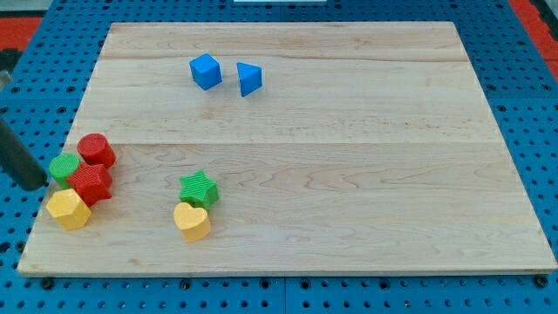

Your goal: Place the green blocks diagonally to the heart

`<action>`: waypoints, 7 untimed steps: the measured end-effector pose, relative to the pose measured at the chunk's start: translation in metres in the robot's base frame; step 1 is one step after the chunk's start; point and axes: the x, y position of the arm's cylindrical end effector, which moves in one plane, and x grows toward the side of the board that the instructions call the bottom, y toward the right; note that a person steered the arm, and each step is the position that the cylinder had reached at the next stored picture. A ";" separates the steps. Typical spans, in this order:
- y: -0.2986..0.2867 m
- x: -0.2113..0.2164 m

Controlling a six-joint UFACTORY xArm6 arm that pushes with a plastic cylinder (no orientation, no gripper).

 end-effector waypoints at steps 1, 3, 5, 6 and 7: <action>0.013 -0.014; 0.030 -0.014; 0.082 0.000; 0.134 0.002; 0.179 0.002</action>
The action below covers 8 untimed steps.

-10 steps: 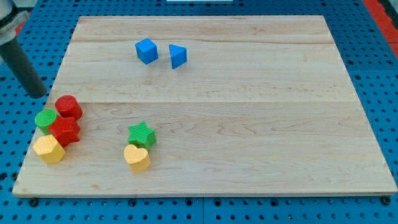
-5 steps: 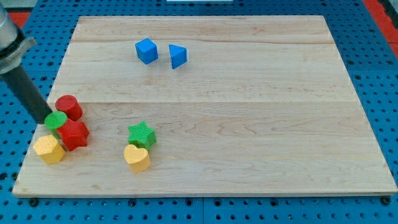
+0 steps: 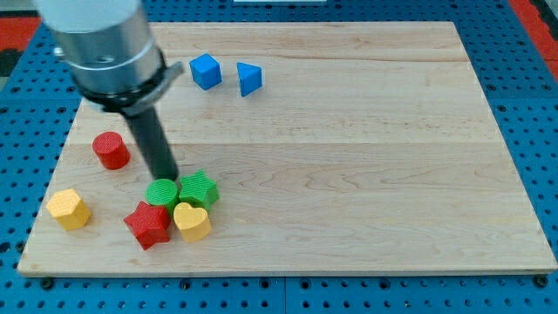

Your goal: Place the green blocks diagonally to the heart

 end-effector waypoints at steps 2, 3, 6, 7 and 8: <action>-0.027 -0.012; -0.041 0.012; -0.064 0.031; -0.022 0.031; 0.034 0.031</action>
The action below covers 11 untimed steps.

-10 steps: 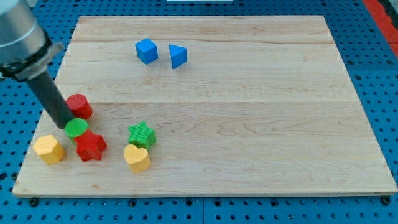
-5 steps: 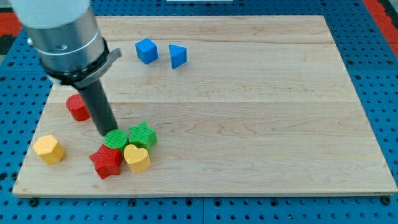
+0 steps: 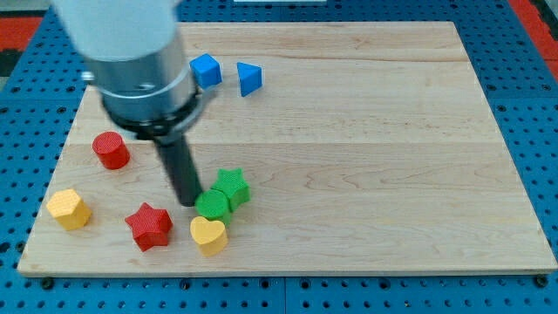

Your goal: Place the green blocks diagonally to the heart

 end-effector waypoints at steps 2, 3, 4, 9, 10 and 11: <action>0.069 -0.026; 0.057 -0.063; 0.032 -0.046; 0.055 0.063; 0.100 0.064; 0.129 0.049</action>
